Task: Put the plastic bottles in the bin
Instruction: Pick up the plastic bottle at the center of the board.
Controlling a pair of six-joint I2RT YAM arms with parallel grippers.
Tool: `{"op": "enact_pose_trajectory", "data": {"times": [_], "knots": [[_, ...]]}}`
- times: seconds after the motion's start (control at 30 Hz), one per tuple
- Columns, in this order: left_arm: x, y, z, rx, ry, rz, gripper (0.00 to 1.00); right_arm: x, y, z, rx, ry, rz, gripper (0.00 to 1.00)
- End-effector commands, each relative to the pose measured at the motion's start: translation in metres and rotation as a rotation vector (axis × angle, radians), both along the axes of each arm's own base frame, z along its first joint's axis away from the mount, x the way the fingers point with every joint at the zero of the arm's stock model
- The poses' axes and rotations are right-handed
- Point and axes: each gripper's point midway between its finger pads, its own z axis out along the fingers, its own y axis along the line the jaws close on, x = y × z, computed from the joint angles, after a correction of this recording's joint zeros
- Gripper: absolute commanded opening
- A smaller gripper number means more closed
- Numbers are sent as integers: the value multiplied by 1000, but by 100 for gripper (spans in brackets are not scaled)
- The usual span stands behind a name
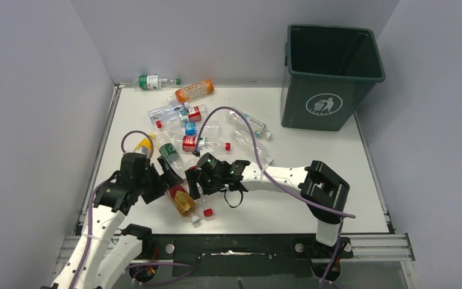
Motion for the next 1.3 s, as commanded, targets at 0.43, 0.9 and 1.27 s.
{"op": "enact_pose_trajectory", "data": {"times": [0.43, 0.9, 1.27], "knots": [[-8, 22, -45, 97, 178, 148, 91, 11, -6, -16, -105, -40, -21, 61], [-2, 18, -63, 88, 219, 165, 92, 16, -34, 22, -113, -144, -52, 45], [2, 12, -70, 61, 220, 191, 92, 43, -74, 150, -22, -378, -127, 46]]}}
